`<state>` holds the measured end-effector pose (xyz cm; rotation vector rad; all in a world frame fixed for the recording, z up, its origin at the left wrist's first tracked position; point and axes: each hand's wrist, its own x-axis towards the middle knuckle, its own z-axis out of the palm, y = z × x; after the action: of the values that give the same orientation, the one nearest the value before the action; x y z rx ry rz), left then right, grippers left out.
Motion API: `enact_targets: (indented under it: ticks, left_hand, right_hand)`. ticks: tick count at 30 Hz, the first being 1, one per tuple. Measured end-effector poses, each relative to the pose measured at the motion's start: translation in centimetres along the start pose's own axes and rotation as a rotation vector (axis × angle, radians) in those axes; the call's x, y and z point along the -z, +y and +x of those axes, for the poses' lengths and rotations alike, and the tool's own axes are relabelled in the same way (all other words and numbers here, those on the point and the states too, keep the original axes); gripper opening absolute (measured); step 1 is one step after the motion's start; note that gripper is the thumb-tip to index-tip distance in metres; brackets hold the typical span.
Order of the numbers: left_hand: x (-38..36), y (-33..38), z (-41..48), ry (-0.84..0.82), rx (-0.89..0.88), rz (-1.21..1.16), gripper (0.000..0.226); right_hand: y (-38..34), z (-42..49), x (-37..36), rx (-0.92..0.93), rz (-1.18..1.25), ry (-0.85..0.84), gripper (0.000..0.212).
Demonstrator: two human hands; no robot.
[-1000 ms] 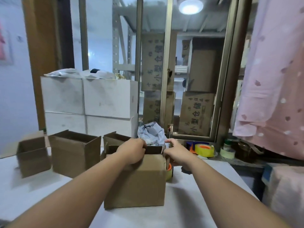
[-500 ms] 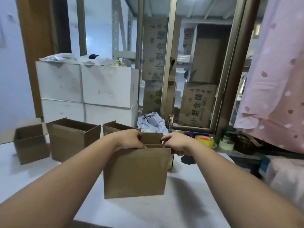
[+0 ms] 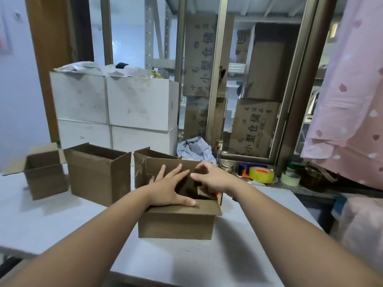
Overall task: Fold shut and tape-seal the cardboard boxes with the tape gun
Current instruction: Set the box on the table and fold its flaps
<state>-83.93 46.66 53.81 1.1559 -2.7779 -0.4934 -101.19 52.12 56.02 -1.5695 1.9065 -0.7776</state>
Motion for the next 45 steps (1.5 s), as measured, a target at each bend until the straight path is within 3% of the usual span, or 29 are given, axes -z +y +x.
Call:
enact_targets:
  ticks: [3,9,11,14,16,18,20,23,29,33,38,40,43,45]
  left_hand:
    - [-0.3,-0.2,-0.1,0.021,-0.005,-0.032,0.101]
    - [-0.9,-0.3,-0.1,0.131,-0.01,-0.054,0.095]
    - [-1.2,-0.3,-0.2,0.277,-0.004,-0.018,0.082]
    - [-1.5,-0.1,-0.6,0.636,0.091,0.168,0.057]
    - [-1.6,0.0,-1.2,0.833,0.245,0.203,0.053]
    - [-1.8,0.1,-1.7,0.893,0.41,0.19,0.062]
    - [-2.2,0.1,-2.1,0.868,0.481,0.108,0.07]
    - [-2.6,0.2,-2.3,0.775,0.428,-0.19,0.075]
    - [-1.5,-0.5,-2.3,0.467,0.29,0.023,0.046]
    - [-1.0,-1.6,-3.7,0.295,0.195,-0.007,0.069]
    - [-1.3,-2.8,-5.5,0.139,0.035,-0.055,0.117]
    - [-0.9,-3.0,-5.9,0.084,0.034,-0.071,0.108]
    - [-0.9,-3.3,-5.6,0.186,0.028,-0.081,0.064]
    - [-0.7,-3.2,-5.4,0.237,0.031,-0.147,0.042]
  right_hand:
    - [1.3,0.9,-1.1,0.143,-0.157,0.261,0.006]
    - [2.8,0.9,-2.8,0.216,-0.254,0.336,0.019]
    - [3.0,1.3,-2.8,0.234,-0.282,0.289,0.029]
    - [3.1,1.4,-2.8,0.249,-0.28,0.258,0.047]
    - [3.2,1.5,-2.8,0.244,-0.309,0.24,0.054]
    - [3.2,1.6,-2.6,0.239,-0.376,0.216,0.059]
    - [3.1,1.7,-2.5,0.247,-0.453,0.196,0.061]
    - [3.2,1.8,-2.5,0.254,-0.488,0.183,0.06]
    - [3.4,1.9,-2.5,0.257,-0.378,0.194,0.06]
    - [3.7,1.9,-2.7,0.227,-0.184,0.247,0.043]
    - [3.8,1.8,-3.0,0.195,-0.05,0.292,0.025]
    - [3.7,1.6,-3.2,0.143,-0.114,0.331,0.031]
    - [3.9,1.4,-3.3,0.085,-0.08,0.342,0.047]
    - [3.9,1.5,-3.2,0.103,0.04,0.317,0.045]
